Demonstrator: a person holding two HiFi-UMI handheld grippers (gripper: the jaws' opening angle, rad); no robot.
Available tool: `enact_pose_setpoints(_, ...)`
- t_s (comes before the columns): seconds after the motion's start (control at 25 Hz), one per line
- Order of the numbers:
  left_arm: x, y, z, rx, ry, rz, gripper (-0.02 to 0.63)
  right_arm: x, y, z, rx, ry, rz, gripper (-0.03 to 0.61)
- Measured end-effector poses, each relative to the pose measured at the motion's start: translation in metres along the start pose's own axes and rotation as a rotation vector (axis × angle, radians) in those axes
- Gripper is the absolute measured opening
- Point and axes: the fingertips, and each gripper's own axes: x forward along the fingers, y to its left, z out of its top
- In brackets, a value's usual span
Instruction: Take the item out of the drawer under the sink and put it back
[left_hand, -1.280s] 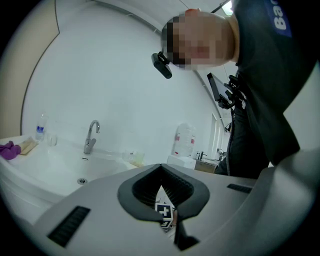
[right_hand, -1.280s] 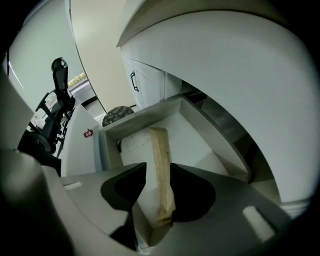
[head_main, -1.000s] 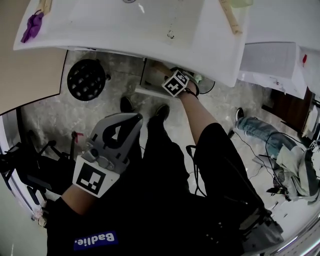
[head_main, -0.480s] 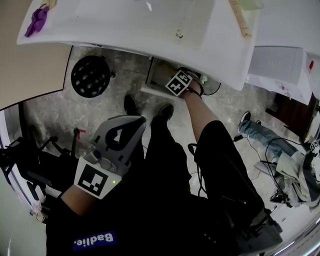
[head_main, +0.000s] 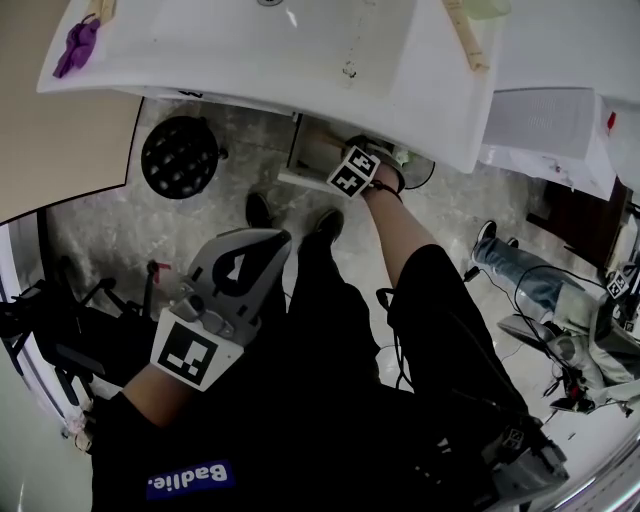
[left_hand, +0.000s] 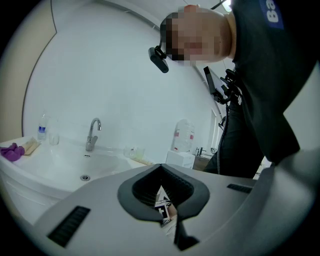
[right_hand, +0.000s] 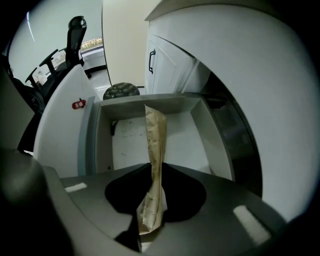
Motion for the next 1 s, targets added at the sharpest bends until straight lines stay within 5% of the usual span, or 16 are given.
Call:
enact_pose_setpoints(0.4, -0.009, -0.014, 0.023, 0.028, -0.003, -0.017, 0.006, -0.079, 0.013, 0.008, -0.015, -0.095, -0.05, 0.06)
enact_pose_setpoints(1.0, -0.01, -0.032, 0.054, 0.028, -0.017, -0.034, 0.006, -0.236, 0.019, 0.025, 0.16, -0.346, -0.129, 0.06)
